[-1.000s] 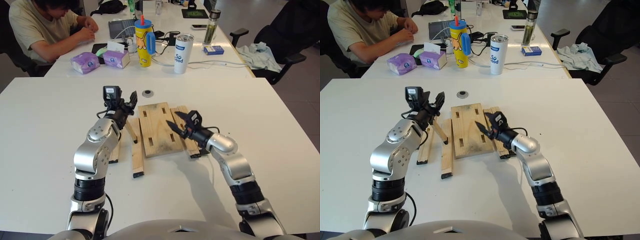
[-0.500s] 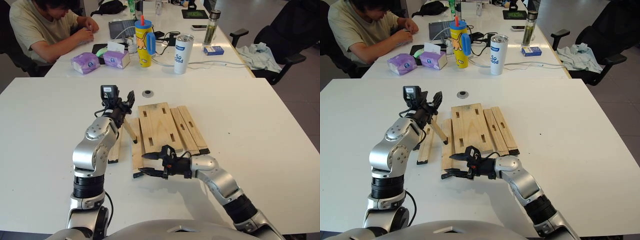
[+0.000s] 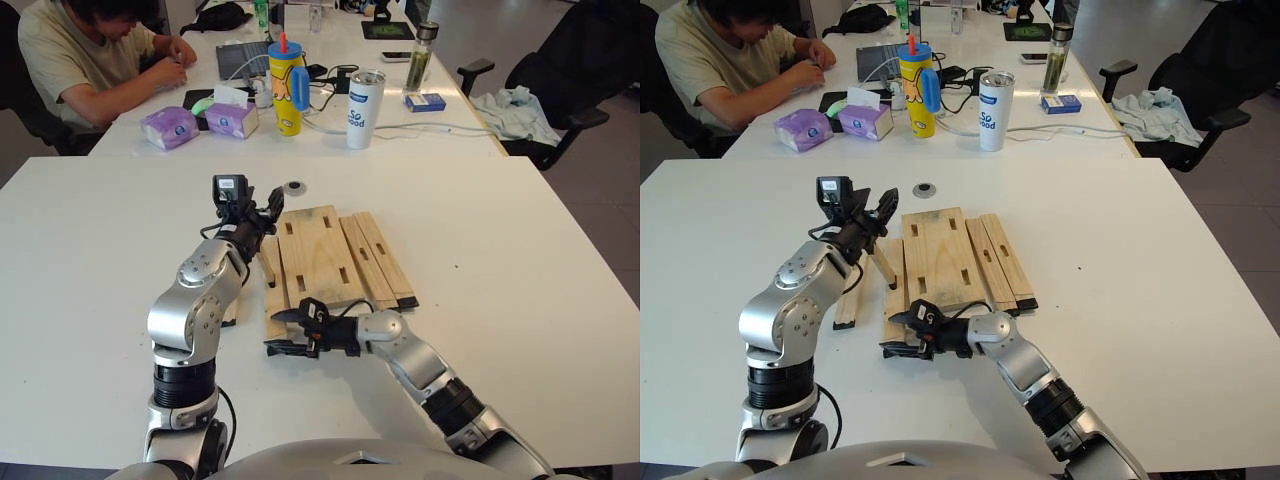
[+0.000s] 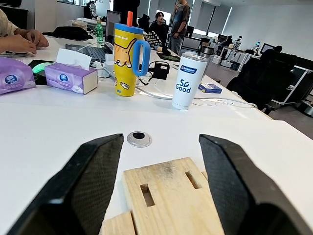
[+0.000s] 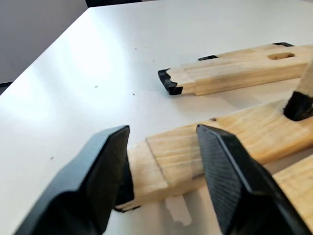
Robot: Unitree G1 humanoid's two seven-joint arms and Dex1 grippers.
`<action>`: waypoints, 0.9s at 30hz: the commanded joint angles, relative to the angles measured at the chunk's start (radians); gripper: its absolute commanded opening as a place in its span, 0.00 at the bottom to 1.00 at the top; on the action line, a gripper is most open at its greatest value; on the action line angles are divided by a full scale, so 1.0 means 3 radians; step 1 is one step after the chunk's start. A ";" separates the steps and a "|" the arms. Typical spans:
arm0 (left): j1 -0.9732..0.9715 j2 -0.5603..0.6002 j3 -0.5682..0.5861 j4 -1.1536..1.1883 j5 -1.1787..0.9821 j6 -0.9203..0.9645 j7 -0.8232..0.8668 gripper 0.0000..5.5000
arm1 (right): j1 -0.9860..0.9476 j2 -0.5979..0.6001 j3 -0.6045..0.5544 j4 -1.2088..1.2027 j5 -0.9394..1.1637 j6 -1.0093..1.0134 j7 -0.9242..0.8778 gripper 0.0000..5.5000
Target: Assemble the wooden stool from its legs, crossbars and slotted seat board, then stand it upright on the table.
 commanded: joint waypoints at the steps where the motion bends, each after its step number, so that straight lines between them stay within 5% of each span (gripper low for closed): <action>1: 0.0292 0.0022 -0.0092 0.0102 0.0002 0.0371 0.0006 0.52 | 0.0123 -0.0067 0.0025 0.0186 -0.0184 0.0200 -0.0147 0.46; 12: 0.0232 0.0077 -0.0091 0.0187 0.0074 0.0300 -0.0022 0.52 | 0.0096 -0.0038 0.0028 0.0239 -0.0191 0.0220 -0.0173 0.46; 27: -0.0207 -0.0049 0.0180 -0.0068 -0.0031 -0.0636 -0.0154 0.52 | 0.0053 -0.0004 0.0003 0.0342 -0.0212 0.0134 -0.0198 0.46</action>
